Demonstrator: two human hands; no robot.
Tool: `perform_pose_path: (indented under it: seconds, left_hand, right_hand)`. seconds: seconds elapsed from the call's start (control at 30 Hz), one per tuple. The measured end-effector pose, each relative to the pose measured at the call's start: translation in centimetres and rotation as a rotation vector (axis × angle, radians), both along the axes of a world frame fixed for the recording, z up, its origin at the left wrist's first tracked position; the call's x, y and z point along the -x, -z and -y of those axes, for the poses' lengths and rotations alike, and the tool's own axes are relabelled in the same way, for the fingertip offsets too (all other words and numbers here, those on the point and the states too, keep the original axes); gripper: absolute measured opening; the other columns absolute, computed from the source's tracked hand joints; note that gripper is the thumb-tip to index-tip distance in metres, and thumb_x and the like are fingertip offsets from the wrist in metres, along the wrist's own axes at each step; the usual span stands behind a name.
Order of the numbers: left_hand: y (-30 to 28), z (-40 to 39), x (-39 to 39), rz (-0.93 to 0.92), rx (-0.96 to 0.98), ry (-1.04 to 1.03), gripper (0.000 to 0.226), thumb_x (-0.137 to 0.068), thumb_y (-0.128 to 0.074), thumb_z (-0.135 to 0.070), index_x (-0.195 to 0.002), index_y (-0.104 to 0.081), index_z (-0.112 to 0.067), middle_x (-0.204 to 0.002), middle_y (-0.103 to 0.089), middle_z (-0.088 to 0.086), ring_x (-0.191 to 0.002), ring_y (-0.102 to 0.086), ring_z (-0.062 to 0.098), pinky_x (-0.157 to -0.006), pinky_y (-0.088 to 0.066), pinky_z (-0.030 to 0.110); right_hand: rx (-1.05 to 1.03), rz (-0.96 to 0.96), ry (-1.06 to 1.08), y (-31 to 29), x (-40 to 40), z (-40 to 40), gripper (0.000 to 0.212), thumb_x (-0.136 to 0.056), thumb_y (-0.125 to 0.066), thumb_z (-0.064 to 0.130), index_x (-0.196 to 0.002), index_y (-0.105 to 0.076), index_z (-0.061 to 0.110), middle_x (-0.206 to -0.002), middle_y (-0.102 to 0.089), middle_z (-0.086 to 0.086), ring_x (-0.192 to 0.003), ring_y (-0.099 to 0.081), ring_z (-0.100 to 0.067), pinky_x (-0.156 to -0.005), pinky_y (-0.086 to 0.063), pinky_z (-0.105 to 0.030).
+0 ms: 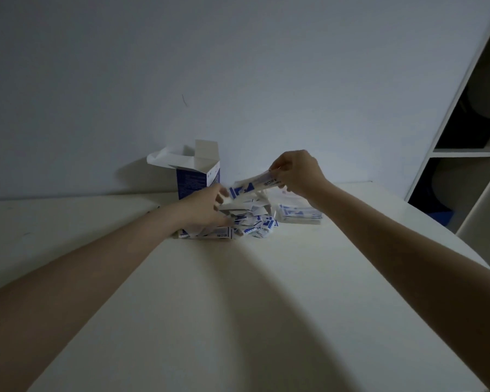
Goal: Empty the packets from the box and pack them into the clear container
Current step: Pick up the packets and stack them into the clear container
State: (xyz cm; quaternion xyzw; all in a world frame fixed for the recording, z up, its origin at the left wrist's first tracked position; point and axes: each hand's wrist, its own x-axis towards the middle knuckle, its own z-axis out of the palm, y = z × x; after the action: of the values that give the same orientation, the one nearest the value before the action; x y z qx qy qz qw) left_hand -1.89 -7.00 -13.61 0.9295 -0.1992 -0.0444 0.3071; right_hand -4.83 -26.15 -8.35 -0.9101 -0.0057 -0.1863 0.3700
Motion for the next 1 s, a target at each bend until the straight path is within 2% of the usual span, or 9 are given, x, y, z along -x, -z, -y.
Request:
perform_pose_path:
  seconds: [0.1,0.2,0.33,0.47,0.57,0.67,0.77,0.9,1.0]
  left_hand:
    - [-1.4,1.0,1.1,-0.297,0.464,0.042,0.058,-0.079,-0.071,-0.015,-0.128,-0.040,-0.019,-0.118,-0.054,-0.001,-0.091,-0.061,0.016,-0.073,-0.056,0.021]
    - [-1.8,1.8,1.7,-0.342,0.656,0.053,0.030,-0.084,-0.063,-0.001,-0.110,-0.054,-0.012,-0.116,-0.056,0.012,-0.072,-0.069,0.014,-0.061,-0.057,0.016]
    - [-1.6,2.2,1.7,-0.159,0.496,-0.004,0.010,-0.087,-0.062,-0.004,-0.096,-0.059,-0.007,-0.084,-0.063,0.013,-0.045,-0.063,0.002,-0.046,-0.048,0.010]
    - [-1.3,2.9,2.0,-0.112,0.396,0.045,0.008,-0.088,-0.062,-0.008,-0.082,-0.058,-0.013,-0.077,-0.063,0.007,-0.043,-0.064,0.006,-0.045,-0.050,0.012]
    - [-1.1,2.6,2.2,-0.239,0.470,0.056,0.015,-0.087,-0.062,-0.003,-0.097,-0.055,-0.011,-0.074,-0.066,0.007,-0.049,-0.066,0.006,-0.050,-0.052,0.012]
    - [-0.7,1.8,2.2,-0.285,0.465,0.061,0.019,-0.085,-0.062,0.002,-0.096,-0.056,-0.012,-0.061,-0.070,0.003,-0.055,-0.068,0.006,-0.053,-0.053,0.012]
    - [-0.5,1.2,2.1,-0.273,0.489,-0.025,0.010,-0.085,-0.061,0.004,-0.087,-0.056,-0.005,-0.067,-0.067,0.010,-0.049,-0.067,0.005,-0.048,-0.052,0.011]
    - [-0.6,1.8,2.1,-0.243,0.482,-0.086,0.008,-0.088,-0.058,0.002,-0.080,-0.056,0.000,-0.073,-0.064,0.014,-0.045,-0.065,0.003,-0.045,-0.050,0.010]
    - [-0.9,2.1,1.9,-0.137,0.327,-0.053,0.008,-0.088,-0.057,-0.002,-0.093,-0.062,0.001,-0.078,-0.066,0.009,-0.056,-0.067,0.007,-0.052,-0.051,0.011]
  right_hand:
    - [-0.116,-0.084,-0.017,0.5,0.6,0.4,0.011,-0.087,-0.060,0.007,-0.095,-0.065,0.001,-0.060,-0.056,-0.001,-0.034,-0.050,-0.001,-0.030,-0.031,-0.007]
    - [-0.111,-0.141,-0.046,1.3,1.0,0.5,0.010,-0.089,-0.057,0.007,-0.096,-0.063,0.005,-0.064,-0.058,-0.003,-0.037,-0.052,-0.003,-0.034,-0.034,-0.008]
    - [-0.086,-0.267,-0.221,2.0,1.6,0.4,0.012,-0.083,-0.067,0.016,-0.092,-0.064,0.008,-0.072,-0.061,-0.005,-0.062,-0.055,-0.017,-0.056,-0.046,-0.020]
    - [0.066,-0.257,-0.221,2.6,1.6,-0.3,0.018,-0.077,-0.074,0.020,-0.067,-0.059,0.015,-0.072,-0.056,-0.002,-0.070,-0.052,-0.015,-0.058,-0.039,-0.022]
    - [0.055,-0.258,-0.163,3.2,1.3,-0.1,0.031,-0.080,-0.071,0.023,-0.055,-0.052,0.018,-0.059,-0.050,0.001,-0.058,-0.046,-0.012,-0.051,-0.035,-0.021]
    - [-0.055,-0.276,-0.171,3.7,1.6,0.6,0.031,-0.090,-0.058,0.021,-0.061,-0.054,0.012,-0.061,-0.055,0.000,-0.053,-0.047,-0.011,-0.048,-0.038,-0.018]
    - [-0.141,-0.299,-0.217,3.9,1.9,0.9,0.034,-0.097,-0.044,0.023,-0.070,-0.056,0.007,-0.067,-0.056,-0.005,-0.059,-0.048,-0.017,-0.051,-0.040,-0.019]
    - [-0.059,-0.261,-0.282,4.2,1.9,0.6,0.013,-0.089,-0.061,0.018,-0.078,-0.066,0.012,-0.067,-0.054,0.001,-0.060,-0.046,-0.011,-0.043,-0.033,-0.008]
    - [-0.026,-0.171,-0.263,4.3,1.6,0.0,0.007,-0.083,-0.066,0.009,-0.088,-0.069,0.006,-0.077,-0.063,-0.004,-0.071,-0.054,-0.013,-0.054,-0.042,-0.011]
